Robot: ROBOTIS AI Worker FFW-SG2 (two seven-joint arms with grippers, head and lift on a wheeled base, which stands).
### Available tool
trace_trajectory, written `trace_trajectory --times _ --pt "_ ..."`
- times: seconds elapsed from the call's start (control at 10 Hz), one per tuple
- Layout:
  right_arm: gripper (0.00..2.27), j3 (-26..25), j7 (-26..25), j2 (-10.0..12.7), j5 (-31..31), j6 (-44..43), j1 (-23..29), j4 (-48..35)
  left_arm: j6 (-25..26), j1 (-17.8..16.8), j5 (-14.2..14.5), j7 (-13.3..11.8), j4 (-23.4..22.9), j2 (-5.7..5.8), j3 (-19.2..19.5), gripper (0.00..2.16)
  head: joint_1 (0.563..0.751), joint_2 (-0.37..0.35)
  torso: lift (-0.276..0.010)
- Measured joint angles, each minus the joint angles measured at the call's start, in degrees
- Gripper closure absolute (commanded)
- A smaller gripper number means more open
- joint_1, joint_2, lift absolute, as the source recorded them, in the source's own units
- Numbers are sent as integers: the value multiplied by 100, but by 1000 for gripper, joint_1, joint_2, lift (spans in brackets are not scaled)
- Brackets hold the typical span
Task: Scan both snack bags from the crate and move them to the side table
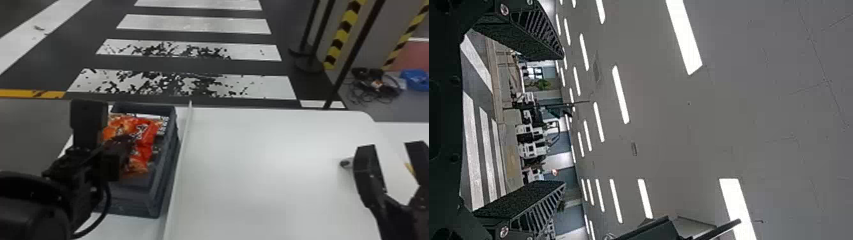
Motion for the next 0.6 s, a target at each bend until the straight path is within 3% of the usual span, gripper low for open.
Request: trace_trajectory --times 0.3,0.5,0.6 --pt "103 -93 -7 0 9 23 244 -240 27 208 217 -94 -722 -21 -313 1970 695 -104 -95" --pt "103 -261 -30 0 17 271 354 -415 7 150 288 -294 -748 -57 -790 1970 695 -195 -95" --pt "103 -345 -35 3 34 378 401 -510 -38 40 294 -379 -604 -131 -1105 1970 695 -247 -95"
